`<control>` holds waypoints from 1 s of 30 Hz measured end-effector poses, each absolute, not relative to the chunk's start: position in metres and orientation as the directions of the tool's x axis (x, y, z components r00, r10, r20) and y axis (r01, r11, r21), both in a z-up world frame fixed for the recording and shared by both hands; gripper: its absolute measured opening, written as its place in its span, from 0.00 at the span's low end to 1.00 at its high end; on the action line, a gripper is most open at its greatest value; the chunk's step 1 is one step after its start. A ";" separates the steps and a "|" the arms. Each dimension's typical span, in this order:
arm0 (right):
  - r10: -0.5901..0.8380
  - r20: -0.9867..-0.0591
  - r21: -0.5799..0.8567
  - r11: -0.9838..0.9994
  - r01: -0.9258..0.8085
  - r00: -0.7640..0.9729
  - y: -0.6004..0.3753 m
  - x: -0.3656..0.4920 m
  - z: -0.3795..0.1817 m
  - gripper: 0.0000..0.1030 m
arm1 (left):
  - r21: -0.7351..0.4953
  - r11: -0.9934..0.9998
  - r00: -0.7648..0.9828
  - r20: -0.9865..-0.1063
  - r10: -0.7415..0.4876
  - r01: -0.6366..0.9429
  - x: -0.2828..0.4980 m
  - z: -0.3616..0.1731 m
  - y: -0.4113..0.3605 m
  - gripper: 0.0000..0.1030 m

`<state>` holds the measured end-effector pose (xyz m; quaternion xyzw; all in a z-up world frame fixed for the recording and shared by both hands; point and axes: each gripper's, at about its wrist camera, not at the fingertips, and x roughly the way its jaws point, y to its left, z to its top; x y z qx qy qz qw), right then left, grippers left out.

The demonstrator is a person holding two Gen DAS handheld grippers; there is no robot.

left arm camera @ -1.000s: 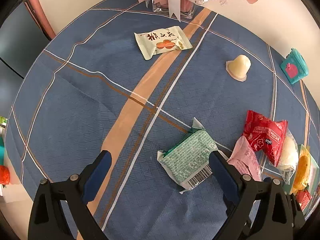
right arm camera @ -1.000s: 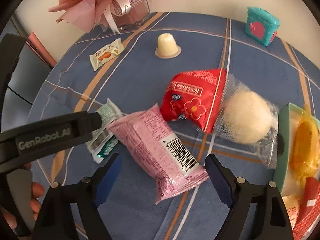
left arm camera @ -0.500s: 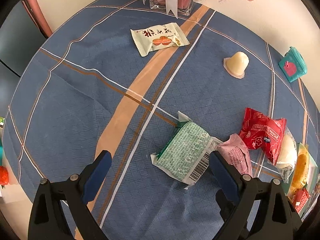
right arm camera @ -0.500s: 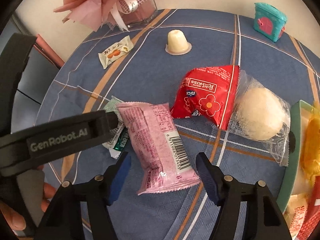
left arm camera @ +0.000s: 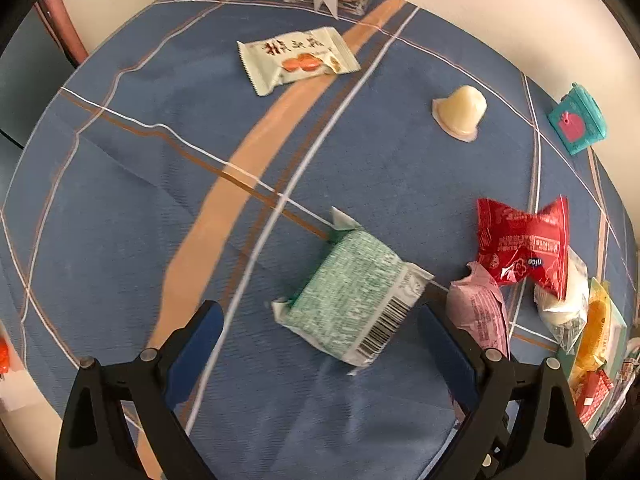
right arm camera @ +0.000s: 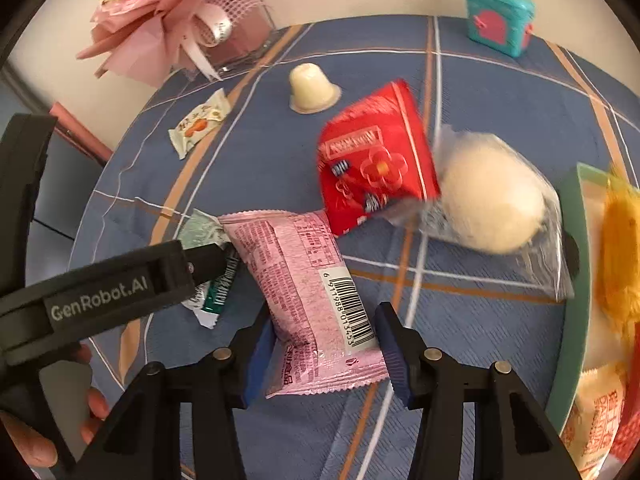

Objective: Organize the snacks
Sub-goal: 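Grasp the mint-green pack with left gripper while right grasps pink pack, then lift mint-green pack and pink pack toward the tray with both grippers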

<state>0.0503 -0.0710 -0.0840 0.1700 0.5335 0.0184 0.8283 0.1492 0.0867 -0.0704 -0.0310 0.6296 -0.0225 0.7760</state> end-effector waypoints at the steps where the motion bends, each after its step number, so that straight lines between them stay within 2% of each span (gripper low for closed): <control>1: 0.208 -0.880 0.298 0.942 0.155 0.428 -0.072 0.050 -0.084 0.51 | -0.077 0.997 0.204 -0.976 -0.076 0.001 0.150 -0.072 0.085 0.95; 5: 0.192 -0.889 0.283 0.944 0.170 0.416 -0.073 0.047 -0.085 0.49 | -0.067 0.997 0.212 -0.975 -0.072 0.030 0.153 -0.075 0.077 0.93; 9: 0.182 -0.894 0.271 0.948 0.169 0.411 -0.072 0.046 -0.085 0.49 | -0.066 0.997 0.213 -0.974 -0.073 0.041 0.156 -0.076 0.068 0.79; 13: 0.176 -0.896 0.264 0.950 0.169 0.407 -0.070 0.046 -0.085 0.49 | -0.072 0.996 0.216 -0.973 -0.080 0.045 0.158 -0.075 0.065 0.72; 22: 0.159 -0.906 0.242 0.955 0.172 0.393 -0.067 0.044 -0.085 0.48 | -0.086 0.995 0.212 -0.973 -0.095 0.052 0.154 -0.073 0.065 0.64; 30: 0.169 -0.904 0.255 0.951 0.177 0.393 -0.066 0.038 -0.082 0.42 | -0.147 0.989 0.216 -0.966 -0.144 0.006 0.144 -0.065 0.069 0.57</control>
